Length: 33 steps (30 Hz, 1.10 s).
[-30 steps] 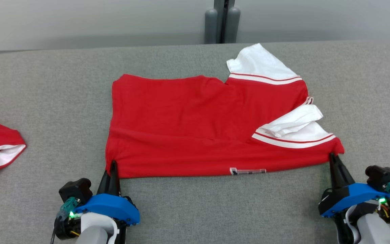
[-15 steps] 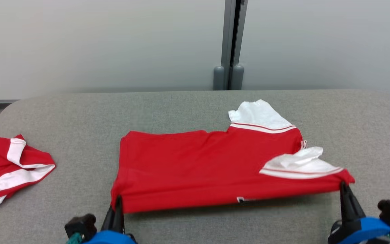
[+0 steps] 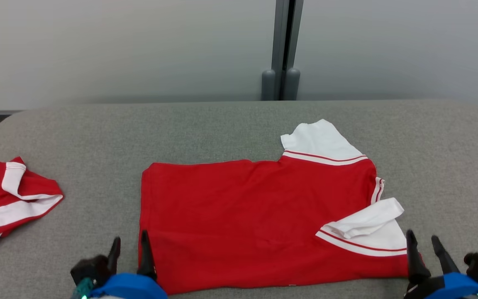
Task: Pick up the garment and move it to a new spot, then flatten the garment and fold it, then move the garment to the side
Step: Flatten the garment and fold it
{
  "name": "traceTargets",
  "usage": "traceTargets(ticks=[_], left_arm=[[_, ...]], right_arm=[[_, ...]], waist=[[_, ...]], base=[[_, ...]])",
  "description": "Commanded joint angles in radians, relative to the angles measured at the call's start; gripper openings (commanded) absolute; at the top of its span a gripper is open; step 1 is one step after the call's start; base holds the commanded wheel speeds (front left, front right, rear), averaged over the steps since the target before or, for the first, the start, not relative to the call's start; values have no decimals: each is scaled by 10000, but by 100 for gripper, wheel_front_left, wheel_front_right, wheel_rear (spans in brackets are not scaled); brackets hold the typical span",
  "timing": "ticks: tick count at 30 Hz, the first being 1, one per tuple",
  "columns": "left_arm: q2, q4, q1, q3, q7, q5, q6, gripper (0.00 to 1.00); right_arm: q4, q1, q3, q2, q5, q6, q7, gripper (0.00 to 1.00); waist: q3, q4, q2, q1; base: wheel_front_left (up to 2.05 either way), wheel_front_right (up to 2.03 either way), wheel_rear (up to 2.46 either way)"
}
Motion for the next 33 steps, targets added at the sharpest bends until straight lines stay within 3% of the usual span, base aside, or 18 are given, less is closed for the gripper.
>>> traceTargets(ticks=[1,4,10,16,31,32,33], left_arm=[[17,-33,-282,110,0,121,-12,100],[79,175,-1216,319,0,579,-126,100],[480,2124,-3583,367,-1,901,-338,100],[754,3230,-5272,512,-1,1004,-461,100],[346,5079,-6328,135,16,1264,-763,100],[323,5114,-6387,103,16,1290,-752,45],[293,5162,-6432,49,16,1315,-765,7]], right_arm=[[-75,-248,-31,17,91,1,-1,100],[-241,-969,225,-229,158,1,-1,100],[-329,-2533,1054,-568,-5,1,-1,100],[-424,-3440,1881,-769,183,1,-1,100],[-290,-4624,2524,-1570,412,1,-1,100],[-109,-4837,2633,-1661,387,1,-1,100],[72,-5074,2798,-1799,312,1,-1,100]], waist=[[197,103,1,1],[641,108,1,1],[1612,-86,1,1],[2475,-320,1,1],[3414,-313,1,1],[3452,-269,1,1],[3509,-206,1,1]], base=[[0,0,0],[0,0,0],[0,0,0],[0,0,0],[0,0,0],[0,0,0],[0,0,0]])
